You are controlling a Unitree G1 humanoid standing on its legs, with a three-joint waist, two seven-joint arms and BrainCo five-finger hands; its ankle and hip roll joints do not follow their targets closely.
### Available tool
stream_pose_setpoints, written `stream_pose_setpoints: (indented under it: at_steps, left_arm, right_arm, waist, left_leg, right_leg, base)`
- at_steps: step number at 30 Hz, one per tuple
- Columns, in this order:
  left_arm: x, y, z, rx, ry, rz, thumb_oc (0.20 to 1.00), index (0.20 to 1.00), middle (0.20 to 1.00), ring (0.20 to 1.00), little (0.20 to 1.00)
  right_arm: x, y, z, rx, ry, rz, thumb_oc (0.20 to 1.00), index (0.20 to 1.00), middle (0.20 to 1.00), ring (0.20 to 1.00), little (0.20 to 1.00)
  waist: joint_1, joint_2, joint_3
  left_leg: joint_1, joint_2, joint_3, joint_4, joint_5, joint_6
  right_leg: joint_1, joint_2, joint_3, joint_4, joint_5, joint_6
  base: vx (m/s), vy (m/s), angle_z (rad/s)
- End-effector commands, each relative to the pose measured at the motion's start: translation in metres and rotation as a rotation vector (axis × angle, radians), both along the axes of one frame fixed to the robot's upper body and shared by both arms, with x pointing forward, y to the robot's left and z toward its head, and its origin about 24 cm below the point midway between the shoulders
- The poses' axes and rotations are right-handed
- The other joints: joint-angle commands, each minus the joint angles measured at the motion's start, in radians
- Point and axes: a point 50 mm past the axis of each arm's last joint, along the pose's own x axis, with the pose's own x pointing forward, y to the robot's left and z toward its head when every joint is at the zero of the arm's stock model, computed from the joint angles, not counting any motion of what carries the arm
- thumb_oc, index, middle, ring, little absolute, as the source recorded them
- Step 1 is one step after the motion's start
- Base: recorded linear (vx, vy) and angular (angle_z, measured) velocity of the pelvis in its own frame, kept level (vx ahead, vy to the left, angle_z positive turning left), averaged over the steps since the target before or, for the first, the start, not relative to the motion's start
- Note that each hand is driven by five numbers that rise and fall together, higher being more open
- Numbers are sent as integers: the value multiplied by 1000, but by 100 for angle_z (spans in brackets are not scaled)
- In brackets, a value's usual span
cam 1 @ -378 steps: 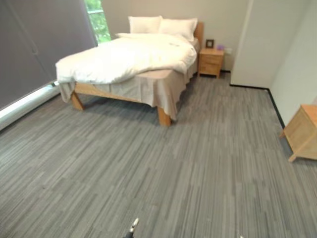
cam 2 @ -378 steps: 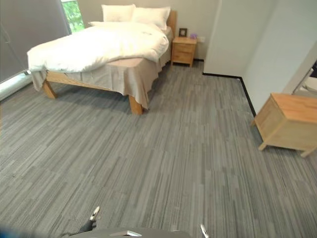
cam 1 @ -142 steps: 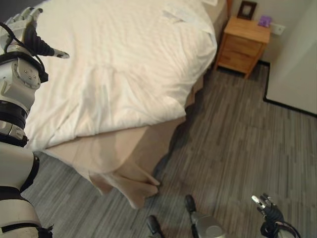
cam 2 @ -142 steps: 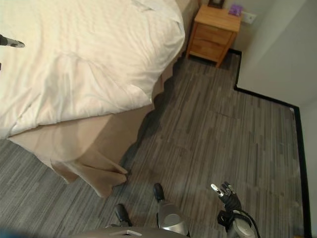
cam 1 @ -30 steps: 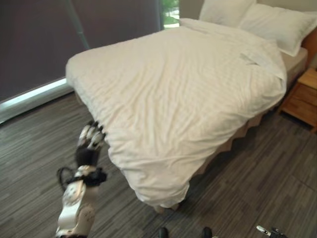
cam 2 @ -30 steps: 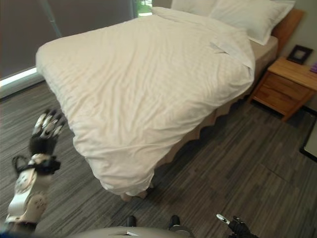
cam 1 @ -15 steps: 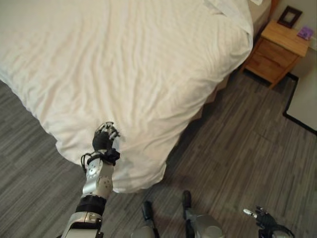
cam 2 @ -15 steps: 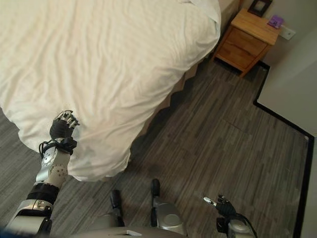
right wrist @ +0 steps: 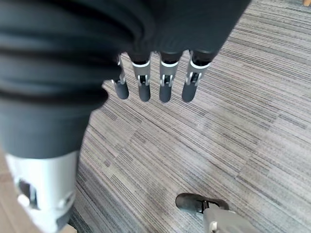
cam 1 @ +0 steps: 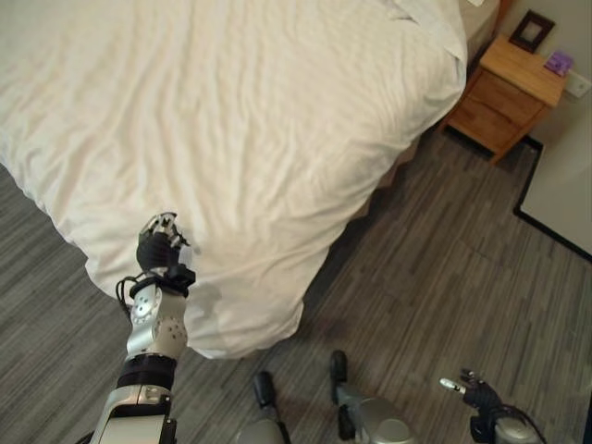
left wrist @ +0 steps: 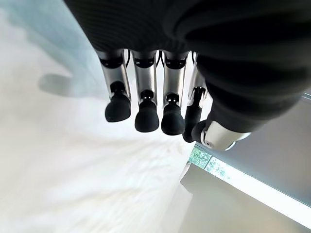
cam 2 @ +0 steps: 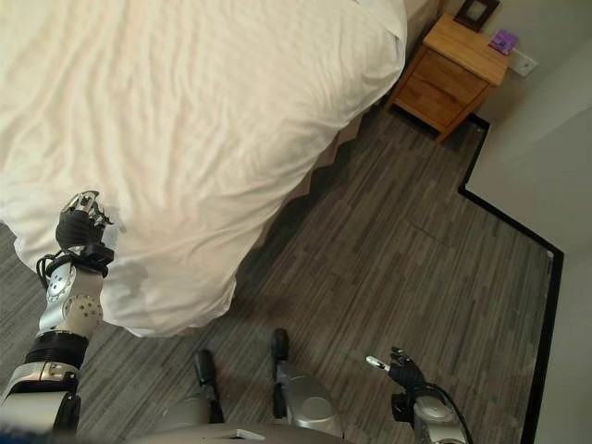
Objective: Making the bed.
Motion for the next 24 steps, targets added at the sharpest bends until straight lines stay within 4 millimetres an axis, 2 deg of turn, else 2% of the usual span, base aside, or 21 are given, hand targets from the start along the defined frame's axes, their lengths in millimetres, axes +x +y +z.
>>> stream_pose_setpoints:
  at_steps: [1, 5, 10, 12, 16, 19, 20, 21, 24]
  left_arm:
    - [14, 23, 36, 27, -109, 82, 200, 200, 200, 200, 200]
    - [15, 32, 37, 8, -96, 138, 200, 200, 200, 200, 200]
    - [5, 55, 23, -66, -47, 235, 200, 200, 200, 200, 200]
    - [1, 58, 18, -93, -40, 251, 200, 200, 200, 200, 200]
    - [-16, 73, -9, -168, 49, 336, 200, 200, 200, 200, 200]
    - [-24, 79, -19, -191, 88, 369, 200, 200, 200, 200, 200]
    - [-32, 84, -29, -222, 118, 408, 200, 200, 200, 200, 200]
    - [-33, 84, -29, -222, 118, 409, 200, 200, 200, 200, 200]
    - [-49, 86, -51, -296, 171, 482, 200, 200, 200, 200, 200]
  right_arm:
    - [24, 3, 13, -6, -99, 46, 1000, 1000, 1000, 1000, 1000]
    - [30, 3, 17, -12, -127, 47, 1000, 1000, 1000, 1000, 1000]
    - [37, 8, 20, -2, -153, 51, 1000, 1000, 1000, 1000, 1000]
    - [36, 9, 19, -1, -149, 51, 1000, 1000, 1000, 1000, 1000]
    - [36, 15, 18, 14, -151, 61, 1000, 1000, 1000, 1000, 1000]
    - [38, 18, 18, 22, -159, 62, 1000, 1000, 1000, 1000, 1000]
    - [41, 21, 19, 31, -172, 65, 1000, 1000, 1000, 1000, 1000]
    - [41, 22, 19, 31, -172, 65, 1000, 1000, 1000, 1000, 1000]
    - [41, 29, 19, 51, -191, 66, 1000, 1000, 1000, 1000, 1000]
  waist:
    - [17, 6, -3]
    - [16, -2, 6]
    - [14, -29, 17]
    - [14, -35, 17]
    - [13, -65, 21]
    - [14, -81, 22]
    - [15, -97, 23]
    - [14, -97, 23]
    - [23, -121, 27]
  left_leg:
    - [-3, 0, -36, 12, -4, -20]
    - [-11, 2, -37, 12, -2, -21]
    - [-26, 10, -36, 12, 2, -23]
    - [-28, 11, -34, 12, 1, -23]
    - [-36, 20, -31, 12, 1, -26]
    - [-43, 23, -30, 12, 3, -27]
    - [-49, 29, -32, 12, 4, -28]
    - [-49, 29, -32, 12, 5, -28]
    - [-57, 33, -35, 12, 5, -29]
  right_leg:
    - [-10, -61, 8, 18, 54, 105]
    - [-16, -60, 6, 19, 56, 106]
    - [-33, -53, 8, 20, 63, 109]
    - [-36, -51, 10, 19, 62, 108]
    - [-46, -42, 13, 18, 63, 109]
    - [-53, -38, 15, 18, 65, 109]
    - [-59, -34, 16, 17, 65, 108]
    - [-60, -34, 16, 17, 65, 108]
    - [-66, -29, 16, 17, 66, 106]
  base:
    - [0, 0, 0]
    - [0, 0, 0]
    - [0, 0, 0]
    - [0, 0, 0]
    - [0, 0, 0]
    - [4, -11, -1]
    - [0, 0, 0]
    - [23, -27, -5]
    - [14, -11, -4]
